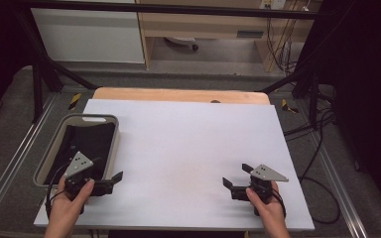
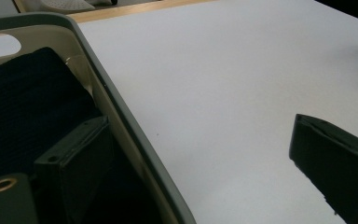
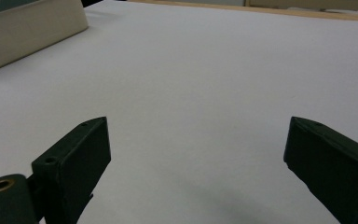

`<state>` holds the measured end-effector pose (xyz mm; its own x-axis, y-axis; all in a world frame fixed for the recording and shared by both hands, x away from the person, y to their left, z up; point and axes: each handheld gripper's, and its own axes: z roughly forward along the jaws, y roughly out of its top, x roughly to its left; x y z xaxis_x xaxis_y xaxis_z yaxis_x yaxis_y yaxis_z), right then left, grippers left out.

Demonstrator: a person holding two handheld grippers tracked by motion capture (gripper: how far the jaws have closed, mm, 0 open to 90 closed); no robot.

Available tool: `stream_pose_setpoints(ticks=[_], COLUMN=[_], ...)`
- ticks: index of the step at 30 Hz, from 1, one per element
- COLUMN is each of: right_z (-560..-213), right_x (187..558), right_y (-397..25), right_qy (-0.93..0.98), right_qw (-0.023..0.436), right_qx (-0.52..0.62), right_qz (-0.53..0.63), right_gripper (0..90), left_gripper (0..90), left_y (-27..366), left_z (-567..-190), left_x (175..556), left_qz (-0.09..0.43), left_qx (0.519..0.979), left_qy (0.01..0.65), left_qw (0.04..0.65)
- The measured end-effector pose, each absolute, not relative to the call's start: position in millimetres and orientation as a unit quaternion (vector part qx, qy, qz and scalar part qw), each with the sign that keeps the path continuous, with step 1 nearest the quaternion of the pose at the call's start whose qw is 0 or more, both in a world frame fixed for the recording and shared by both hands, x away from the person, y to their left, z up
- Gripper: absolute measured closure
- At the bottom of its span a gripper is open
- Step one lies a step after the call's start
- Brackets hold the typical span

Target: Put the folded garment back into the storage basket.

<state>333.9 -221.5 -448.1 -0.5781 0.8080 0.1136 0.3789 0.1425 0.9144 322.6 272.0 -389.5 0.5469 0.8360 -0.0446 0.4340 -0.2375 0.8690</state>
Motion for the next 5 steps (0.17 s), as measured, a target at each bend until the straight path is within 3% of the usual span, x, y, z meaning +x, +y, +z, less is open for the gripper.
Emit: stream_pose_setpoints(ticks=[5], right_z=[-448.6], right_x=[335.8], right_y=[-223.9], right_qy=[0.724], right_qw=[0.209], right_qx=[0.415], right_qz=[0.51], right_gripper=[7.7], left_gripper=[6.5], left_y=[265.4], left_z=[-386.5], left_x=[320.1], left_qz=[0.224], left_qx=[0.755], left_qy=[0.416], left_qw=[0.455])
